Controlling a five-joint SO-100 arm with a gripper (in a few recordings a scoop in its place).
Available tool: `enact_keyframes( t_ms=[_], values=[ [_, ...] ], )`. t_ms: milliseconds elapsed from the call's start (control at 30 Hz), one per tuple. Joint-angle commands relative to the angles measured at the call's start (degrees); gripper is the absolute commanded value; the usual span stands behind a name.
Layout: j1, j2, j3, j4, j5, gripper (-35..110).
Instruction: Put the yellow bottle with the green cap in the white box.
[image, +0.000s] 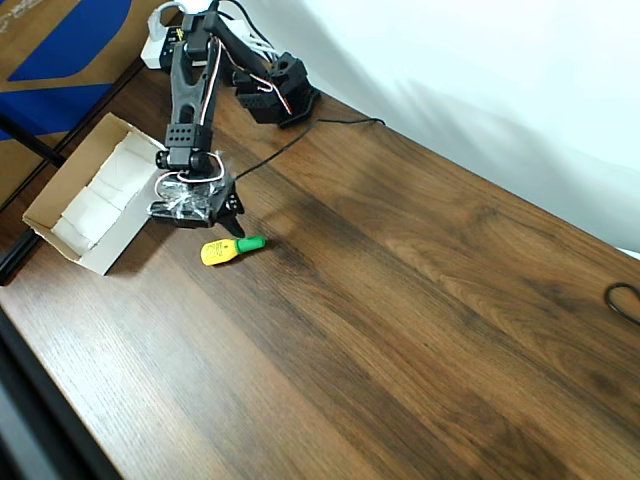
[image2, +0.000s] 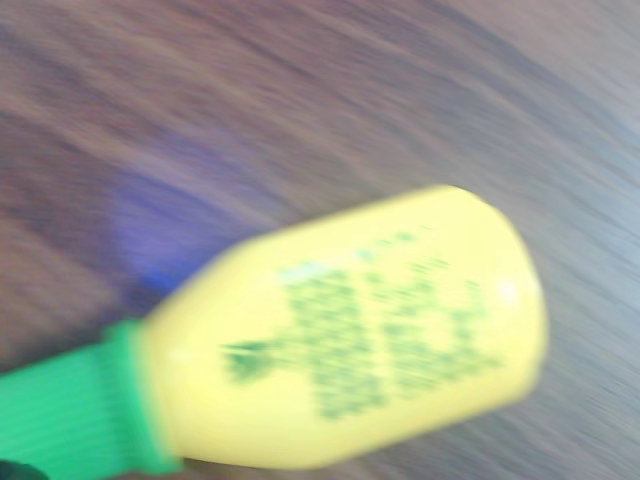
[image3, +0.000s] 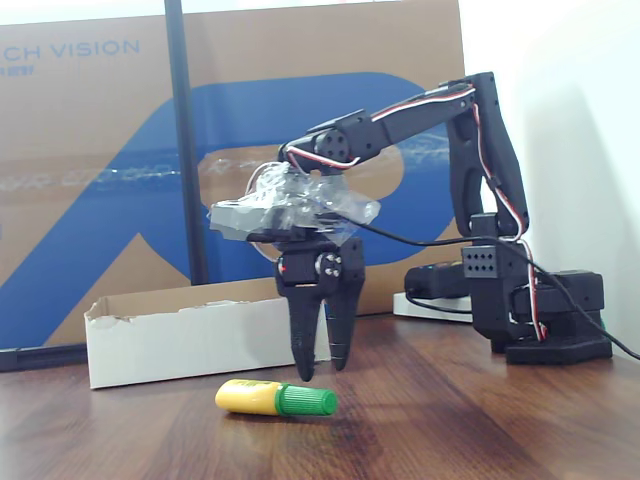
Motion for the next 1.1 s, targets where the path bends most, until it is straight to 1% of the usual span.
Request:
enact_keyframes(
  t_ms=[0, 133, 667, 1067],
  values=[
    [-0.44, 2.55, -0.88, 0.7, -0.62, 21],
    [-1.23, 1.32, -2.29, 0.79, 0.44, 21],
    [-4.75, -9.32, -16.52, 1.41, 4.83, 22],
    [-4.04, -13.01, -16.52, 1.58, 4.57, 22]
  ],
)
